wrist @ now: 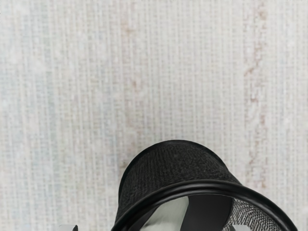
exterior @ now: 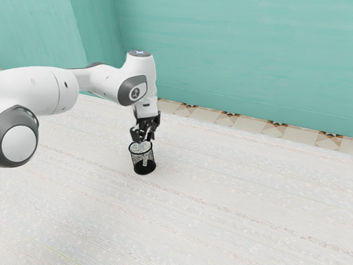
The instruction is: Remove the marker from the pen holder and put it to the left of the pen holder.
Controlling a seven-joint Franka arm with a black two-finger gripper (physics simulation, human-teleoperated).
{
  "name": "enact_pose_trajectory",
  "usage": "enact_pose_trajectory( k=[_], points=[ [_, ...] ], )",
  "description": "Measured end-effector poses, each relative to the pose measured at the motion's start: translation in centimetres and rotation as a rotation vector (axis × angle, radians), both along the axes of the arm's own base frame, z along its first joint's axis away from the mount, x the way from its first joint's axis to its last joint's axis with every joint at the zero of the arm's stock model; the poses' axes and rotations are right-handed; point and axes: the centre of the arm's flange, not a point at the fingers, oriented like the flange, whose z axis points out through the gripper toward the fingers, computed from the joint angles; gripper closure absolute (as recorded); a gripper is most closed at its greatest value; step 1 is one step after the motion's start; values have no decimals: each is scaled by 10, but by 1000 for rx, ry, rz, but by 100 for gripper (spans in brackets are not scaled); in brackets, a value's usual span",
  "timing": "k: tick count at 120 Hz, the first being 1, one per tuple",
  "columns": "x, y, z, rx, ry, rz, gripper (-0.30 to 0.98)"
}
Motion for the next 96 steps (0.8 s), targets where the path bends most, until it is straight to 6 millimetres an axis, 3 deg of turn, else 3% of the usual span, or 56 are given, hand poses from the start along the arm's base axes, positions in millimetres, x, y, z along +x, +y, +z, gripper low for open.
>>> enact_pose_trajectory(
  k=[96],
  points=[
    [1,-8,13,3,-24,50,54]
  ],
)
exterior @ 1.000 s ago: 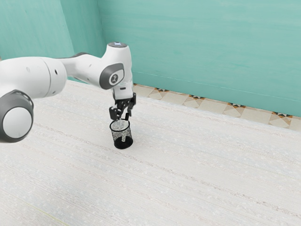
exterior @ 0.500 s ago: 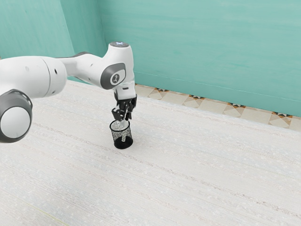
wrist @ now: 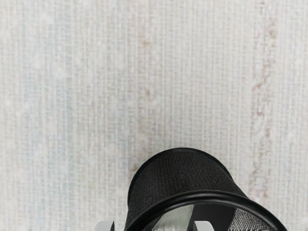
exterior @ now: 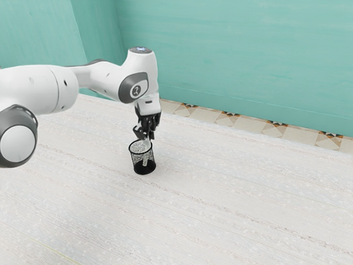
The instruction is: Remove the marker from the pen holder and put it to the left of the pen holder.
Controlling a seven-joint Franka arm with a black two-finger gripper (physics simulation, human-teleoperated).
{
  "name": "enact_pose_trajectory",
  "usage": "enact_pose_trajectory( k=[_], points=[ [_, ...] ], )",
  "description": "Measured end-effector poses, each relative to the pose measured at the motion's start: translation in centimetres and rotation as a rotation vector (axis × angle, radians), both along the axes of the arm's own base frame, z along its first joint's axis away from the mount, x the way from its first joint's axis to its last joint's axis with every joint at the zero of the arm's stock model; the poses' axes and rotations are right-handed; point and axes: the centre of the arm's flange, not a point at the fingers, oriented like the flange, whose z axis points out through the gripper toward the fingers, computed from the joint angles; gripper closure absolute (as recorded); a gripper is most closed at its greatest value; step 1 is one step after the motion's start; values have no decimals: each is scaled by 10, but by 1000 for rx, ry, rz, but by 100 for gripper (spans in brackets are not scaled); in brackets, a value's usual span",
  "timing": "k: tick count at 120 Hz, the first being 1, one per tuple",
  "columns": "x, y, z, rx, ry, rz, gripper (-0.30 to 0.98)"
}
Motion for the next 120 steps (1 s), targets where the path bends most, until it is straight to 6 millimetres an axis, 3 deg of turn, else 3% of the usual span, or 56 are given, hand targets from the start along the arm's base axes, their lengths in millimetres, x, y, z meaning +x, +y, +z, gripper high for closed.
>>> enact_pose_trajectory(
  k=[44,56,68,87,94,100,120],
  points=[
    [0,11,4,13,-9,22,68],
    [-1,12,18,18,-28,25,72],
    [-7,11,56,26,-69,28,74],
    [-35,9,157,49,-160,37,77],
    [-42,11,173,56,-166,44,77],
    [-43,18,175,62,-156,55,77],
    [-27,63,134,152,-131,76,78]
  ],
)
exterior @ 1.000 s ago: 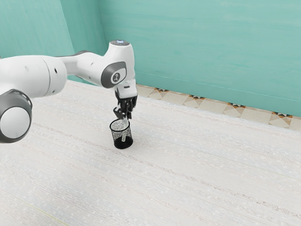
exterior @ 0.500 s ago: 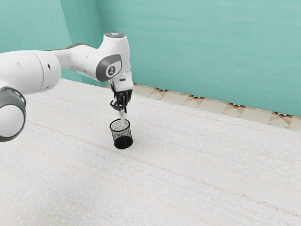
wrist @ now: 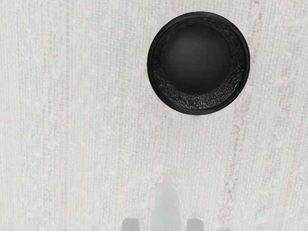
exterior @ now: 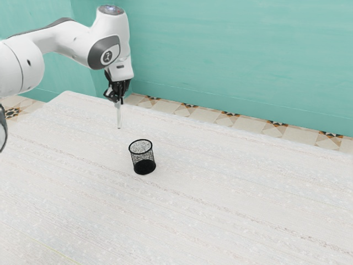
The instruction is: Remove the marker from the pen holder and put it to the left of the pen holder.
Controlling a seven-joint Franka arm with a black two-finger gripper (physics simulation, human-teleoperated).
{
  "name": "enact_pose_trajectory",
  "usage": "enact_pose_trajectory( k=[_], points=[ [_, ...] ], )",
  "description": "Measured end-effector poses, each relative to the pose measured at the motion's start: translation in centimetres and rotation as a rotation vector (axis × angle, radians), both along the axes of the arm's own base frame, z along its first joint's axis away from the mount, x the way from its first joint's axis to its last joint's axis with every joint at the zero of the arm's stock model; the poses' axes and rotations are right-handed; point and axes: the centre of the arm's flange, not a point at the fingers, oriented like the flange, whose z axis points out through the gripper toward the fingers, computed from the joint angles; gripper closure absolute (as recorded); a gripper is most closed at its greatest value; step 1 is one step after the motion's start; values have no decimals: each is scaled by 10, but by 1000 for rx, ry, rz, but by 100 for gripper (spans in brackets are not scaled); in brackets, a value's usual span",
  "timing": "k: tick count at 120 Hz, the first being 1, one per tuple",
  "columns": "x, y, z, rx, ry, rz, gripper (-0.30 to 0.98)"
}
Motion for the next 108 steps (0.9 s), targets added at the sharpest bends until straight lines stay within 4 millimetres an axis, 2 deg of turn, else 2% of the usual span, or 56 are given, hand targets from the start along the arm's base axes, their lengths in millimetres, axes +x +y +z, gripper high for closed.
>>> enact_pose_trajectory(
  k=[8,21,29,38,50,76,108],
  points=[
    [9,24,-20,39,-14,9,78],
    [23,66,-64,89,-36,25,78],
    [29,88,-78,129,-76,18,79],
    [36,102,-91,204,-114,-31,79],
    [45,104,-114,278,-144,-117,79],
    [53,101,-147,333,-181,-211,79],
    [56,96,-166,329,-202,-244,79]
  ],
)
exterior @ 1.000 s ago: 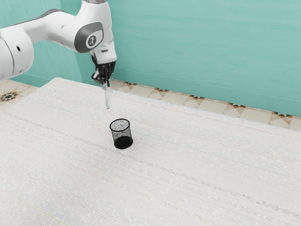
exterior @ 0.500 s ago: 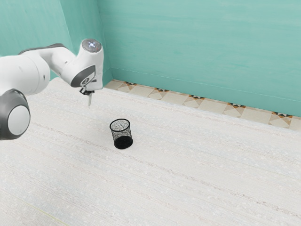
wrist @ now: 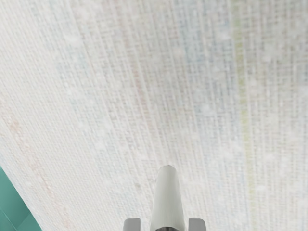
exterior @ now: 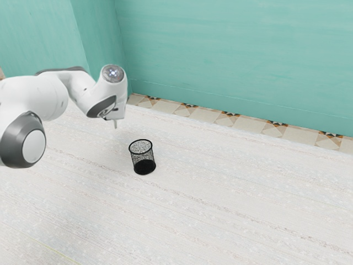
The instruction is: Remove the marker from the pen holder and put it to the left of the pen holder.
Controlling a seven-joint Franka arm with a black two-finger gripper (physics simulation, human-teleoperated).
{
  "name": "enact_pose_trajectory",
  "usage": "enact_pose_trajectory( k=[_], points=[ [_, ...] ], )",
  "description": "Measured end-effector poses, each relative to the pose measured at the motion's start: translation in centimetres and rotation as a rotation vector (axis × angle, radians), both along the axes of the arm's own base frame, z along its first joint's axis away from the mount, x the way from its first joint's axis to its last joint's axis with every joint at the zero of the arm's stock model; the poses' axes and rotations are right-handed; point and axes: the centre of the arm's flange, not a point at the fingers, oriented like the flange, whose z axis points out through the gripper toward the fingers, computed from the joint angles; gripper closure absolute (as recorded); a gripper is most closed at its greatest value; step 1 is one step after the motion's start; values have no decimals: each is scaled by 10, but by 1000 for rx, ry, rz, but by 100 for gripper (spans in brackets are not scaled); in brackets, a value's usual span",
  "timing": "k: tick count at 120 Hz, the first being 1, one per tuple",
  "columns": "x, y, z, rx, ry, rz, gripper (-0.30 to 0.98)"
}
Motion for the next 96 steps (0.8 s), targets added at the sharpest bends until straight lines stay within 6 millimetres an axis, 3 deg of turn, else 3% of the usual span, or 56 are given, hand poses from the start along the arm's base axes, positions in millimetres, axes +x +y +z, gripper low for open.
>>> enact_pose_trajectory(
  k=[22,47,64,72,76,78,87,89,92,96],
  points=[
    [1,-1,-7,-3,-2,-5,78],
    [-2,7,-10,1,8,21,34],
    [-2,8,-13,0,11,28,17],
    [-8,-2,0,-25,6,32,13],
    [-20,-31,31,-117,-4,58,11],
    [-27,-47,60,-175,-12,90,10],
    [-89,-121,224,-367,-51,181,7],
    [-105,-133,252,-399,-54,192,7],
    [-124,-145,278,-440,-40,212,6],
    [-142,-157,292,-478,2,243,5]
  ],
)
